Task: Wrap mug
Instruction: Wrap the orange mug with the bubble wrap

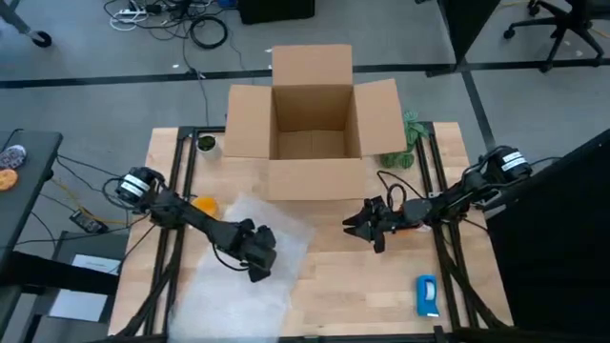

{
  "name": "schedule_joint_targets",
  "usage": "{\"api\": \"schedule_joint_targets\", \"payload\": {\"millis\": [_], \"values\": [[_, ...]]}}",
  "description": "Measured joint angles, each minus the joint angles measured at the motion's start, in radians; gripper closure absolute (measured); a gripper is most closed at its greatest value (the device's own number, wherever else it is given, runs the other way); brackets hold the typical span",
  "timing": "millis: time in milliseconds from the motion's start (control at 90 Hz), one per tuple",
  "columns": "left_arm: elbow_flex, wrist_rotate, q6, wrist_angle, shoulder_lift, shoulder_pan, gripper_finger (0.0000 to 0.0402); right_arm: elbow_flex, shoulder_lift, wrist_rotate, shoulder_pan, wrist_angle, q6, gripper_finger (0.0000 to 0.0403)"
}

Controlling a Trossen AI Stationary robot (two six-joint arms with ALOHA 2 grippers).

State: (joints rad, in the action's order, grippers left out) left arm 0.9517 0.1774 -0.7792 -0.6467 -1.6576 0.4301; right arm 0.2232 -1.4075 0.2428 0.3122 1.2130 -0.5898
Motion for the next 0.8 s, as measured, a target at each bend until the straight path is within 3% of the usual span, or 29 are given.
{"api": "schedule_joint_targets", "payload": {"millis": [167, 533, 800], "values": [[0.045, 0.017, 0.044, -0.047, 0.076, -0.001, 0.0393, 0.111, 0.000, -0.082, 0.000, -0.082, 0.084, 0.0268], [0.156, 0.026, 0.145, -0.118, 0.177, -0.001, 0.0397, 0.308, 0.000, -0.134, 0.038, -0.388, 0.230, 0.0268], [0.160, 0.087, 0.189, -0.087, 0.206, 0.000, 0.0397, 0.394, 0.000, -0.008, 0.144, -0.512, 0.325, 0.0268]]}}
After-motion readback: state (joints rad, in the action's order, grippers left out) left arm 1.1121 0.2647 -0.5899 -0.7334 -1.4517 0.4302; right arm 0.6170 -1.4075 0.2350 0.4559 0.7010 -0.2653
